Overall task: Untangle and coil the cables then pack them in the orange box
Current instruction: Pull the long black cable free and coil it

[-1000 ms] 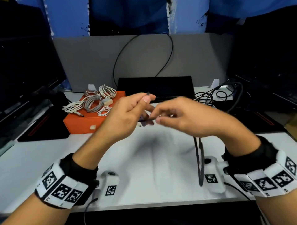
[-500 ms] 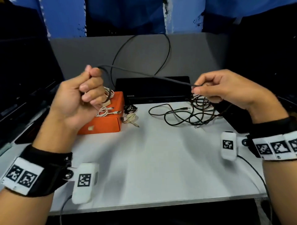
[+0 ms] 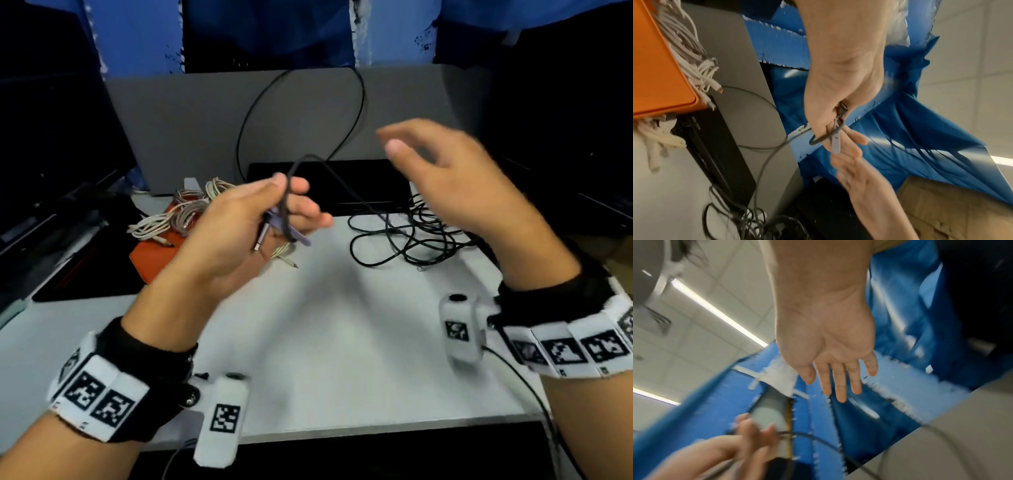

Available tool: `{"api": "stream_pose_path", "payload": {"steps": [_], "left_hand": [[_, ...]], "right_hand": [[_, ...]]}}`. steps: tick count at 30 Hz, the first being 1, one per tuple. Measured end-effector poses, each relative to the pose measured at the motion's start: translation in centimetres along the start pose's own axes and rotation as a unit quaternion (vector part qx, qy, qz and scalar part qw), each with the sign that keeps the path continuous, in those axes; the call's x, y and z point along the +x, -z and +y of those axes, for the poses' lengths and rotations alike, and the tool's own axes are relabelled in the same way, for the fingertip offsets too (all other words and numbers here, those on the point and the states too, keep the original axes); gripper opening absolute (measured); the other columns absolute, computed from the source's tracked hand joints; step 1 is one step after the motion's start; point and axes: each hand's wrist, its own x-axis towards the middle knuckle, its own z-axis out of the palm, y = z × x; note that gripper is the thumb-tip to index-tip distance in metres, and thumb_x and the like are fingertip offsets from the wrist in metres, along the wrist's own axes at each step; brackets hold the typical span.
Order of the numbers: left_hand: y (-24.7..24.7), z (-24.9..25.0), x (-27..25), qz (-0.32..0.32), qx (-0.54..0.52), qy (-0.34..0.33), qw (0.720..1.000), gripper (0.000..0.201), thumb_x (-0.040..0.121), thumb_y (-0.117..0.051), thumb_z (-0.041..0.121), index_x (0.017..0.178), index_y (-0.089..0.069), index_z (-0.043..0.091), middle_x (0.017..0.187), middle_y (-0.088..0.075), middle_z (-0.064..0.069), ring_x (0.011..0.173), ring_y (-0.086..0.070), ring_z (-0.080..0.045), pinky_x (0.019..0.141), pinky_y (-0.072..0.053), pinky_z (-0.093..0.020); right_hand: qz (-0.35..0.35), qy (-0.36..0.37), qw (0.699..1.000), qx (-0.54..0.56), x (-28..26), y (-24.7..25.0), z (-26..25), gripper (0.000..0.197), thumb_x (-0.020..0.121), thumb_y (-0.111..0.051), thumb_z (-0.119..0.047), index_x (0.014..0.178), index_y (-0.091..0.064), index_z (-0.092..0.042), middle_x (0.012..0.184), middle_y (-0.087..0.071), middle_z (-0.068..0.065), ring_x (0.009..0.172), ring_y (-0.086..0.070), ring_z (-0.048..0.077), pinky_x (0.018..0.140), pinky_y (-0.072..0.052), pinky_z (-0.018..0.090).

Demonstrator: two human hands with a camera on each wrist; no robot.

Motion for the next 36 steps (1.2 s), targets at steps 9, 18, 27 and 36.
{"api": "stream_pose_path", "payload": {"steps": [9,18,27,36], "left_hand": [[-1.7,-0.9,-1.5,-0.079,0.037,0.050,0.995,0.030,0.110,-0.039,0.021,0.098,-0.059,0.003,0.064,-0.060,-0.009,0.035,-0.040,-0.011,0.068,-0.059,-0.034],[-1.9,-0.8,-1.1,-0.075,-0.143,0.050,0.986,0.025,0.099,-0.045,0.029,0.092,-0.059,0.009,0.051,-0.048,0.006,0.042,-0.052,-0.008,0.071,-0.060,-0.030],[-0.8,-0.6,-0.7,-0.132,-0.206,0.015,0.970,0.039,0.107,-0.034,0.024,0.121,-0.063,0.001,0.057,-0.049,0.009,0.034,-0.040,-0.005,0.077,-0.058,-0.024],[1.5,-0.7,0.8,0.033,0.214,-0.128,0.968,0.023,0.112,-0.034,0.016,0.120,-0.054,0.007,0.117,-0.076,-0.001,0.087,-0.076,-0.020,0.078,-0.053,-0.048]], "right_hand": [[-0.094,0.120,0.988,-0.007,-2.0,-4.2,-3.3,0.025,0.107,-0.047,-0.029,0.120,-0.069,-0.028,0.109,-0.056,-0.010,0.098,-0.051,0.012,0.091,-0.045,0.033],[-0.052,0.085,0.992,0.076,-1.9,-3.8,-3.8,0.014,0.107,-0.053,-0.031,0.100,-0.063,-0.024,0.066,-0.056,-0.002,0.062,-0.051,0.014,0.060,-0.039,0.024],[-0.044,0.052,0.996,0.059,-1.6,-4.7,-2.7,0.022,0.110,-0.045,-0.031,0.122,-0.063,-0.032,0.068,-0.057,0.001,0.067,-0.055,0.023,0.067,-0.050,0.043],[-0.402,0.095,0.908,-0.072,-3.8,-5.7,-4.8,0.029,0.109,-0.045,-0.041,0.127,-0.065,-0.031,0.073,-0.057,-0.015,0.075,-0.053,-0.002,0.075,-0.046,0.027]]}}
